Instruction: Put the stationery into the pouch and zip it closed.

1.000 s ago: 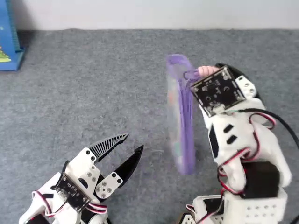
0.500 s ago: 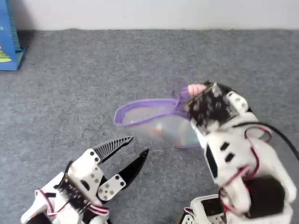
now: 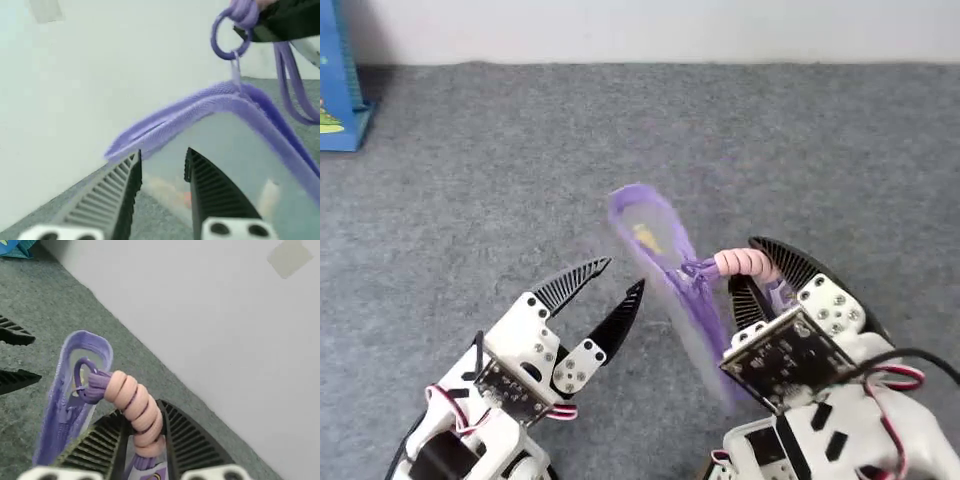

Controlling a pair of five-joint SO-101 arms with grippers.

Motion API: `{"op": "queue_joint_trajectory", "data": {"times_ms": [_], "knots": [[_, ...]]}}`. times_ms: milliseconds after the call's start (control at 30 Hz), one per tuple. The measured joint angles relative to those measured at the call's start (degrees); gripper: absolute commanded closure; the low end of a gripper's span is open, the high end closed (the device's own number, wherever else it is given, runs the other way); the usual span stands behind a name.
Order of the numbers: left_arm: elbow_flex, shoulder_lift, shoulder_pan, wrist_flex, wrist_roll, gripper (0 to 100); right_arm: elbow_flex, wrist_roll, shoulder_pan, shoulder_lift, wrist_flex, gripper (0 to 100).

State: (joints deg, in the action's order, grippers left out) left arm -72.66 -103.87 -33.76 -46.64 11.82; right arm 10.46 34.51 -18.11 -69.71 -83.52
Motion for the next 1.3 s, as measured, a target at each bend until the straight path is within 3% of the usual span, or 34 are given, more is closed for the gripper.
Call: {"op": "queue_joint_trajectory", "data": {"times_ms": [333,433,567,700,933,1300], "knots": [[0.7,0.0,0.18,-0.88,0.0,86,1.14,0.0,-0.7,0.0,-0.18,98.9],[5.45,0.0,-0.53,-7.12,0.0,84,2.81,0.0,-2.73,0.0,-0.18,98.9],[14.68,0.0,-6.86,-18.29,-0.44,74,3.08,0.0,-3.16,0.0,-0.18,98.9],[20.4,0.0,-11.69,-23.65,-7.3,70,3.08,0.0,-3.16,0.0,-0.18,98.9],[19.52,0.0,-12.4,-23.12,-11.52,70,3.08,0.0,-3.16,0.0,-0.18,98.9],[6.42,0.0,-12.75,-10.11,-20.48,70,3.08,-1.32,-3.16,0.0,-0.18,98.9]]}}
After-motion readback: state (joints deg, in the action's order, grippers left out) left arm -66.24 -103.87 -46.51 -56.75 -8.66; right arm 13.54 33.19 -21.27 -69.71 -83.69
